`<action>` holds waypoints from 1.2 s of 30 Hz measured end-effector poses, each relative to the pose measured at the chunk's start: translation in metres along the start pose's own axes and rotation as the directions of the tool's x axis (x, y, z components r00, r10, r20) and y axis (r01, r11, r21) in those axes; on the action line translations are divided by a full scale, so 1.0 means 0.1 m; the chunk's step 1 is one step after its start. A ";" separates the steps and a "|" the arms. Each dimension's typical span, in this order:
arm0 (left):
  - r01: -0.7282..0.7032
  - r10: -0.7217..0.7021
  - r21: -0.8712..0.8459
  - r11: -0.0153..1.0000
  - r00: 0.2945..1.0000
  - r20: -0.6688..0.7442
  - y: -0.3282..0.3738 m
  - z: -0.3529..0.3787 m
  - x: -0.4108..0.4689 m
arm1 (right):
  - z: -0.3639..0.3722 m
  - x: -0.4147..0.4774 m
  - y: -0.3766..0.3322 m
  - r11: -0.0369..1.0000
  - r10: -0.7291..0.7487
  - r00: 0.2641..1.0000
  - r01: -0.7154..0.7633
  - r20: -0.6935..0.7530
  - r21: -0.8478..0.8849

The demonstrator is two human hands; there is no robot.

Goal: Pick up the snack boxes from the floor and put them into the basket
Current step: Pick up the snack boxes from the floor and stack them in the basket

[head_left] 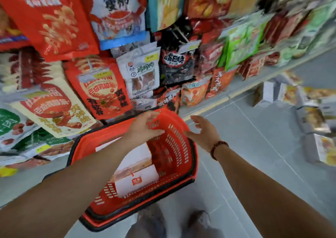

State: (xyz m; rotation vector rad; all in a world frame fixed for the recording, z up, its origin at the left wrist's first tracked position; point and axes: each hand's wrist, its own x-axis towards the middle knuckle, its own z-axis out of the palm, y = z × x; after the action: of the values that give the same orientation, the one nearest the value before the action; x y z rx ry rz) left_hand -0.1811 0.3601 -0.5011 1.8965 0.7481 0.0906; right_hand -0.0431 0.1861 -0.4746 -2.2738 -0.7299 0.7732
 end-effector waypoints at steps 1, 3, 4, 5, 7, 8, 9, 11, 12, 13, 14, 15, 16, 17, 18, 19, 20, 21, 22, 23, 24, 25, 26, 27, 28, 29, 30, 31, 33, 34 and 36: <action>-0.045 0.044 0.030 0.999 0.999 0.021 0.22 0.13 0.07 | -0.21 -0.07 0.07 0.999 0.016 0.999 -0.014 -0.045 0.045; -0.131 0.127 0.072 0.989 0.990 0.064 0.67 0.43 0.22 | -0.65 -0.20 0.27 0.993 0.038 0.990 -0.022 -0.137 0.113; -0.169 0.162 0.077 0.983 0.982 0.094 0.89 0.62 0.29 | -0.88 -0.27 0.40 0.991 0.051 0.983 -0.028 -0.175 0.130; -0.204 0.193 0.079 0.976 0.973 0.127 1.10 0.81 0.36 | -1.12 -0.34 0.54 0.989 0.068 0.976 -0.038 -0.208 0.145; -0.258 0.243 0.070 0.964 0.954 0.176 1.52 1.26 0.50 | -1.60 -0.49 0.88 0.981 0.113 0.956 -0.064 -0.273 0.180; -0.277 0.261 0.061 0.959 0.946 0.191 1.72 1.51 0.56 | -1.85 -0.58 1.06 0.976 0.136 0.943 -0.077 -0.303 0.201; -0.300 0.283 0.055 0.952 0.937 0.202 1.94 1.77 0.60 | -2.10 -0.67 1.25 0.971 0.162 0.929 -0.090 -0.333 0.220; -0.359 0.336 0.055 0.932 0.910 0.245 2.36 2.30 0.68 | -2.57 -0.86 1.65 0.963 0.210 0.895 -0.119 -0.394 0.243; -0.375 0.348 0.055 0.926 0.899 0.267 2.55 2.56 0.71 | -2.79 -0.96 1.85 0.960 0.232 0.876 -0.138 -0.422 0.242; -0.389 0.360 0.049 0.920 0.889 0.282 2.73 2.82 0.73 | -3.00 -1.07 2.04 0.957 0.256 0.859 -0.160 -0.444 0.242; -0.395 0.366 0.043 0.917 0.881 0.300 2.89 3.06 0.77 | -3.19 -1.17 2.23 0.950 0.283 0.841 -0.181 -0.460 0.254; -0.414 0.382 0.034 0.910 0.867 0.320 3.06 3.29 0.81 | -3.37 -1.26 2.41 0.940 0.315 0.822 -0.201 -0.475 0.275; -0.429 0.393 0.032 0.903 0.851 0.349 3.21 3.50 0.85 | -3.53 -1.35 2.58 0.928 0.348 0.799 -0.220 -0.490 0.300; -0.452 0.410 0.025 0.892 0.830 0.379 3.37 3.68 0.88 | -3.66 -1.43 2.73 0.915 0.383 0.773 -0.243 -0.506 0.322; -0.466 0.417 0.025 0.885 0.814 0.404 3.51 3.85 0.93 | -3.79 -1.50 2.88 0.903 0.413 0.747 -0.263 -0.521 0.339; -0.485 0.433 0.022 0.874 0.799 0.418 3.63 4.01 0.98 | -3.91 -1.55 3.00 0.892 0.440 0.726 -0.282 -0.529 0.354; -0.500 0.444 0.023 0.866 0.788 0.427 3.74 4.16 1.04 | -4.02 -1.59 3.12 0.881 0.462 0.708 -0.298 -0.534 0.367; -0.520 0.458 0.025 0.854 0.773 0.438 3.85 4.30 1.12 | -4.12 -1.62 3.22 0.875 0.476 0.694 -0.311 -0.541 0.371; -0.536 0.465 0.034 0.843 0.760 0.454 3.95 4.43 1.20 | -4.22 -1.62 3.31 0.873 0.481 0.686 -0.321 -0.546 0.366; -0.552 0.472 0.043 0.833 0.748 0.466 4.05 4.56 1.28 | -4.32 -1.62 3.40 0.873 0.483 0.684 -0.331 -0.547 0.357; -0.556 0.468 0.054 0.829 0.744 0.477 4.15 4.70 1.37 | -4.41 -1.59 3.50 0.875 0.481 0.682 -0.339 -0.551 0.344; -0.563 0.472 0.054 0.824 0.737 0.484 4.24 4.84 1.47 | -4.51 -1.56 3.60 0.878 0.478 0.679 -0.346 -0.556 0.332; -0.564 0.467 0.054 0.824 0.731 0.497 4.32 4.98 1.58 | -4.61 -1.50 3.71 0.880 0.475 0.676 -0.347 -0.564 0.325; -0.578 0.475 0.053 0.815 0.716 0.512 4.40 5.12 1.70 | -4.72 -1.44 3.81 0.879 0.477 0.670 -0.355 -0.570 0.318; -0.590 0.475 0.058 0.805 0.700 0.533 4.49 5.26 1.84 | -4.84 -1.37 3.91 0.876 0.482 0.661 -0.367 -0.575 0.312; -0.607 0.479 0.064 0.792 0.683 0.551 4.58 5.41 2.00 | -4.97 -1.29 4.00 0.868 0.497 0.647 -0.387 -0.579 0.312; -0.624 0.484 0.067 0.779 0.665 0.569 4.68 5.56 2.16 | -5.10 -1.20 4.11 0.862 0.505 0.632 -0.391 -0.588 0.321; -0.644 0.494 0.060 0.763 0.641 0.588 4.79 5.70 2.32 | -5.23 -1.11 4.22 0.858 0.513 0.615 -0.386 -0.599 0.338; -0.666 0.501 0.050 0.744 0.606 0.618 5.03 6.01 2.63 | -5.48 -0.93 4.46 0.843 0.537 0.583 -0.382 -0.609 0.378; -0.662 0.490 0.058 0.747 0.607 0.626 5.13 6.16 2.77 | -5.58 -0.86 4.60 0.833 0.553 0.577 -0.394 -0.600 0.389; -0.659 0.456 0.084 0.747 0.601 0.656 5.33 6.45 3.02 | -5.76 -0.76 4.81 0.802 0.597 0.553 -0.435 -0.582 0.409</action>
State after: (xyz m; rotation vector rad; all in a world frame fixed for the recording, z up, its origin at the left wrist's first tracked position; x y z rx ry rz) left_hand 0.5528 -0.1349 -0.4173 2.2375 -0.3369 -0.2524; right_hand 0.4362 -0.3932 -0.4184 -2.3184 0.4058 0.1523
